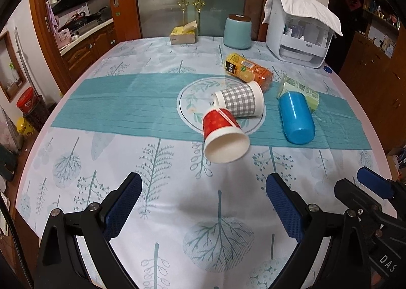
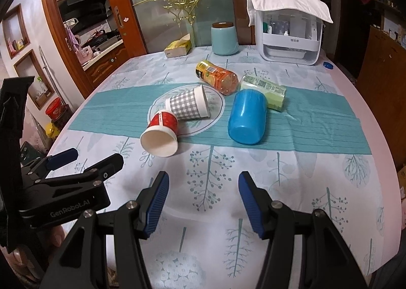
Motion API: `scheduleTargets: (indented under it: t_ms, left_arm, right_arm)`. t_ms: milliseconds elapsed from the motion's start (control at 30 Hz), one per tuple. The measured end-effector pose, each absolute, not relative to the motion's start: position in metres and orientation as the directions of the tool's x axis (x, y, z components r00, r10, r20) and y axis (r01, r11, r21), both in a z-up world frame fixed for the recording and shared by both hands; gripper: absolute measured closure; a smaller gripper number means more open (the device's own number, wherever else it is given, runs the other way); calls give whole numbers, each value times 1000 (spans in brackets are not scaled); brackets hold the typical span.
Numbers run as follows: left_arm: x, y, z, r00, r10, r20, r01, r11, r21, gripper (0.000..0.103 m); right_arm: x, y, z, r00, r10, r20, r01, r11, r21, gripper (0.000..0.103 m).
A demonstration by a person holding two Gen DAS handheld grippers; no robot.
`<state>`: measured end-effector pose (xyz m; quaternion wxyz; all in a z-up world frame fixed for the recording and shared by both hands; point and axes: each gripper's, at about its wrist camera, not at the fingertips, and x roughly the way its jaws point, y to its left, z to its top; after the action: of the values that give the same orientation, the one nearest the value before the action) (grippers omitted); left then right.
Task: Flip cup upright
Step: 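Move the right gripper to the lying blue cup and close on it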
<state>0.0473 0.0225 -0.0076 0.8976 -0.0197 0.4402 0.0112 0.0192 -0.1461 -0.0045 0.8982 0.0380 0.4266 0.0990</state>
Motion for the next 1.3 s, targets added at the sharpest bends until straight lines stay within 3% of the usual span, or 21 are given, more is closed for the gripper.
scheduleTargets:
  t_ms: [367,633,767,1300]
  left_arm:
    - [72,25,-9,627,3,-779,-42,999,-29,6]
    - [102,32,-20,619,28,-785,-67,998,-18,6]
    - [116,33,-28,622,70,-780,-86,996,21,6]
    - [174,30,-53,598,133,-790,-104,991,88,6]
  right_arm:
    - [45,-153,-1,641,181,-746,-128,983,129,46]
    - [76,-170,-9,631,210,-747,-86,976,201,46]
    - [95,-178,-17,623,223,-749,-77,971,225,29]
    - [168,-202,-60,542,226,-810,11,961,276,29]
